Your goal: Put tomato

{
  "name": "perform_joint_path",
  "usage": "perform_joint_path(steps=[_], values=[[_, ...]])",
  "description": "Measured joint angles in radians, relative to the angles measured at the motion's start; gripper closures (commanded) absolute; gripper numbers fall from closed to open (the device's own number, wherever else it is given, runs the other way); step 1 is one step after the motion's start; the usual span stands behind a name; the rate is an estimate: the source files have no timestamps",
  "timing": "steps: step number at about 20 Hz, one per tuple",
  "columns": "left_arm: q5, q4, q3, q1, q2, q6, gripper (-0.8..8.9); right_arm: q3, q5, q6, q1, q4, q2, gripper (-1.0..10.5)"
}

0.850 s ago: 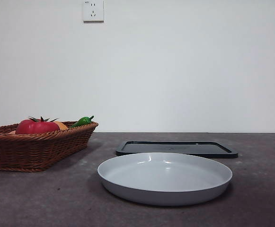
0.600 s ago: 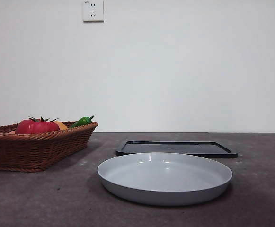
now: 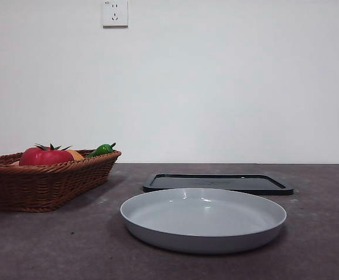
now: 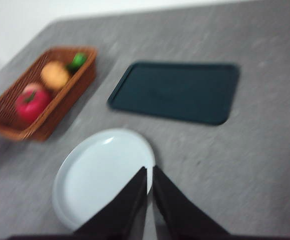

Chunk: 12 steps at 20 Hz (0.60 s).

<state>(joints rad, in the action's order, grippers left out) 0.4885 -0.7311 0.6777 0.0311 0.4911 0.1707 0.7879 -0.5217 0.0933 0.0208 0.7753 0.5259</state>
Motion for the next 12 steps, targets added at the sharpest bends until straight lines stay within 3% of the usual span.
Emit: perform_joint_path(steps=[6, 12], values=[[0.035, -0.183, 0.160, -0.086, 0.150, -0.130, 8.04, 0.175, -0.007, -0.099, -0.121, 0.212, 0.177, 9.4], [0.035, -0.299, 0.223, -0.169, 0.197, -0.202, 8.04, 0.197, -0.006, -0.142, -0.259, 0.288, 0.230, 9.4]])
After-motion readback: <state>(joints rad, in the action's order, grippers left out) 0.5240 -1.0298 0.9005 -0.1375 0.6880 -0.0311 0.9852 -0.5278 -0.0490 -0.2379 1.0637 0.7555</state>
